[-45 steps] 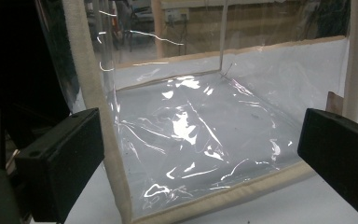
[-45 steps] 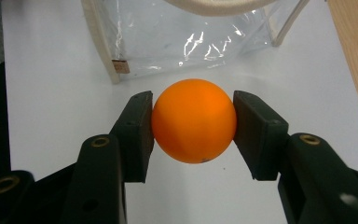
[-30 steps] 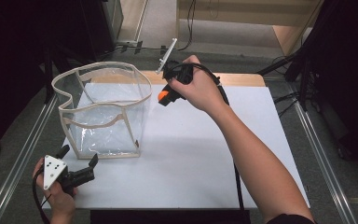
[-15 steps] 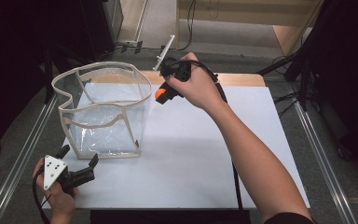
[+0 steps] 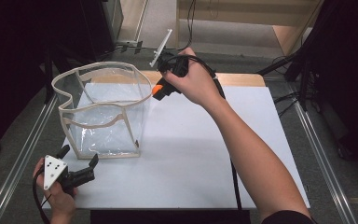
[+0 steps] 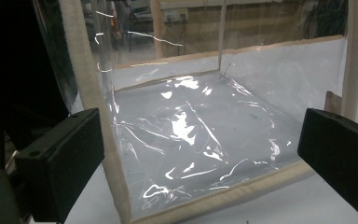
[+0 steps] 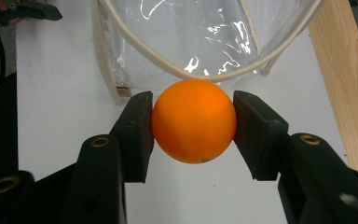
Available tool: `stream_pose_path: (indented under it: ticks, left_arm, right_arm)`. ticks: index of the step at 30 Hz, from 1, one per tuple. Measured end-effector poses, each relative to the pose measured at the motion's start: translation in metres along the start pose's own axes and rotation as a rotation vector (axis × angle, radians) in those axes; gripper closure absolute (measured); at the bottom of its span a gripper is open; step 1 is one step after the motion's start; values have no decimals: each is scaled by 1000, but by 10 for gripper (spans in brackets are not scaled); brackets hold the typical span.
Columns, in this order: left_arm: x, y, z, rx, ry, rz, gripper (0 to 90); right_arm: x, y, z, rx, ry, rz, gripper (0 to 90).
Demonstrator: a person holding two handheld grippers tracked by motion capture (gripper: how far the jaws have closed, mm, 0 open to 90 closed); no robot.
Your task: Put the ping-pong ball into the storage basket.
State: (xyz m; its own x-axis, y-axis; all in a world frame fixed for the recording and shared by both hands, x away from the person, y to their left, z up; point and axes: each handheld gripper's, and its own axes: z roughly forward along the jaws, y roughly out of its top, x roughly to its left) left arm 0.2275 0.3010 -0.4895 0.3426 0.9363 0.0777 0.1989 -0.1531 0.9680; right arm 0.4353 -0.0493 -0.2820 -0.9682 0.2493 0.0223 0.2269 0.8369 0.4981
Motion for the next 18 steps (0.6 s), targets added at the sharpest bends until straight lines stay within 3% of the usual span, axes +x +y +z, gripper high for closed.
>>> stream_pose_path:
  ticks: [18]
  left_arm:
    - [0, 0, 0, 2, -3, 2, 9]
  right_arm:
    - [0, 16, -5, -21, 2, -12, 479]
